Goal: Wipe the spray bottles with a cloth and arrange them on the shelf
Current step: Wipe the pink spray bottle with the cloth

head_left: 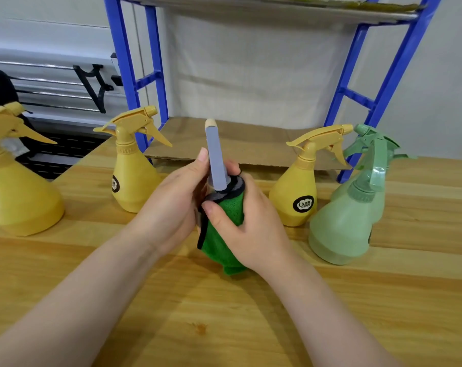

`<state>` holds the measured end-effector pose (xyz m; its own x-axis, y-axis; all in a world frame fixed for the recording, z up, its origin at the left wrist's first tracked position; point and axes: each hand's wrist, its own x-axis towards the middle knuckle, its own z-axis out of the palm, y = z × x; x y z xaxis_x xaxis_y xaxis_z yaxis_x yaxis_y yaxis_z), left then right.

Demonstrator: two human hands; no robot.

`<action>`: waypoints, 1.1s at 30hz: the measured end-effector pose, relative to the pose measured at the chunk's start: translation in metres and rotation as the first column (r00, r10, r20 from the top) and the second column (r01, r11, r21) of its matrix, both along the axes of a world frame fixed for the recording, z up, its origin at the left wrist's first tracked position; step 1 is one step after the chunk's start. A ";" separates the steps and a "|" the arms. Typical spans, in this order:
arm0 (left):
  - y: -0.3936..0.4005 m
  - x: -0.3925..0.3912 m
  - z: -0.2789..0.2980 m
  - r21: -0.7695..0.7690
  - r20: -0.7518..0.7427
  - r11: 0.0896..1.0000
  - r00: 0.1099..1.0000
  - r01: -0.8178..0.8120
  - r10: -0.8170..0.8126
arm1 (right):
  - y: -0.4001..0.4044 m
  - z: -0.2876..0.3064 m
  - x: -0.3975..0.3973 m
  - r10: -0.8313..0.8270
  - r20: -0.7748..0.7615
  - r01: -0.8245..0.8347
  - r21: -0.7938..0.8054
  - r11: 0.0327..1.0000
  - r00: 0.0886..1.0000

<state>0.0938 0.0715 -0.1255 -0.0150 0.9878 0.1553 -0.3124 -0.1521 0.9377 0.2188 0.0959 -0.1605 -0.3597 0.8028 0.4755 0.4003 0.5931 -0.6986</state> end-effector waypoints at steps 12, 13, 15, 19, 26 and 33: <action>0.004 0.000 -0.012 0.092 -0.082 0.995 0.996 0.038 -0.030 | 0.000 0.005 -0.001 -0.219 -0.173 0.224 0.013 0.974 0.960; 0.003 0.000 -0.014 0.121 -0.146 0.992 0.989 0.017 0.000 | 0.001 0.004 0.000 -0.248 -0.179 0.260 0.046 0.964 0.952; 0.002 0.005 -0.015 0.209 -0.257 0.978 0.965 0.009 0.046 | 0.001 0.001 -0.001 -0.303 -0.133 0.322 0.152 0.934 0.944; 0.002 0.012 -0.021 0.268 -0.256 0.961 0.958 -0.062 0.133 | -0.001 -0.006 -0.006 -0.356 -0.031 0.348 0.306 0.886 0.934; 0.004 0.009 -0.021 0.106 0.010 0.993 0.998 -0.060 0.059 | 0.002 -0.003 -0.003 -0.244 0.040 0.222 0.287 0.932 0.969; 0.011 -0.005 -0.018 0.130 0.232 0.975 0.961 -0.182 0.148 | 0.002 -0.007 -0.002 -0.181 0.059 0.173 0.121 0.978 0.982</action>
